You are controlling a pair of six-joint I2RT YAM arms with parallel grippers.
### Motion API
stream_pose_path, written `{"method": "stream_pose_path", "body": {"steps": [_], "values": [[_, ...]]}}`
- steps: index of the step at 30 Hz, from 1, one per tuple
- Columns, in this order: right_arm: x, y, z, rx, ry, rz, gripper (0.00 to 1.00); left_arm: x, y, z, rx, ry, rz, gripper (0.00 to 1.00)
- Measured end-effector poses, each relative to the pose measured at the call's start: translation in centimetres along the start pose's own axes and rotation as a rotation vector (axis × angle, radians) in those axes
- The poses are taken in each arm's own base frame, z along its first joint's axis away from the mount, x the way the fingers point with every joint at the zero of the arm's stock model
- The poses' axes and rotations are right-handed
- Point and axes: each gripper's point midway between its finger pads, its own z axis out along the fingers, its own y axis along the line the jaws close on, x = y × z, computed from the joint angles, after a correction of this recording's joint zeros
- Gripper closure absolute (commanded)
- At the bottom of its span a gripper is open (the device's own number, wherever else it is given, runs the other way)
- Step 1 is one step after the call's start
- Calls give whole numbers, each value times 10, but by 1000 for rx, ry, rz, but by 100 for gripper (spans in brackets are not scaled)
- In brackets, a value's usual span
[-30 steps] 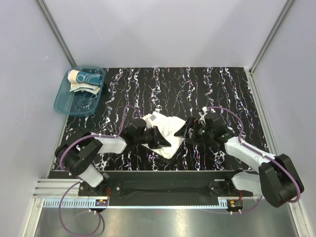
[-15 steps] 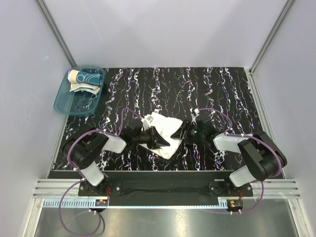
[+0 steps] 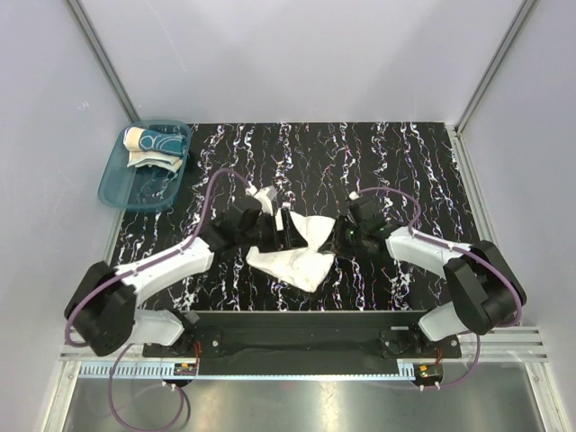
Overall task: Roll the towels
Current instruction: Roll the towel
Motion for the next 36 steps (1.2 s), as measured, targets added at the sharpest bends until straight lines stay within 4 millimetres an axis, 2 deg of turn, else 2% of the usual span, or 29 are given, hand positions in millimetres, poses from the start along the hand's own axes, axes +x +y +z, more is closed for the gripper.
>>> {"method": "stream_pose_path", "body": {"steps": [2,5,8,11,14,19,25,29,30,34,36], "values": [[1,-3,-4,39,19,-6,93,-13,-9,-11,-78,-72,111,15],[4,-4,-9,95,50,-21,94,-11,-27,-23,-158,-124,278,14],[7,-4,-12,158,89,-42,94,2,-46,-28,-209,-153,448,14],[7,-1,-14,205,115,-65,95,22,-53,-27,-256,-157,586,14],[6,0,-16,244,136,-81,96,39,-52,-15,-308,-143,696,11],[11,-6,-15,279,168,-82,96,62,-44,16,-398,-99,833,7],[13,-8,-18,293,183,-83,96,84,-19,43,-469,-25,917,8],[13,-8,-19,301,191,-90,96,89,-10,51,-492,-1,925,17],[12,-7,-19,303,194,-92,96,90,-9,52,-491,-1,920,26],[12,-6,-20,312,208,-95,96,93,-5,55,-480,-19,882,45],[13,-5,-20,311,216,-96,96,96,-2,57,-474,-28,864,66]]}}
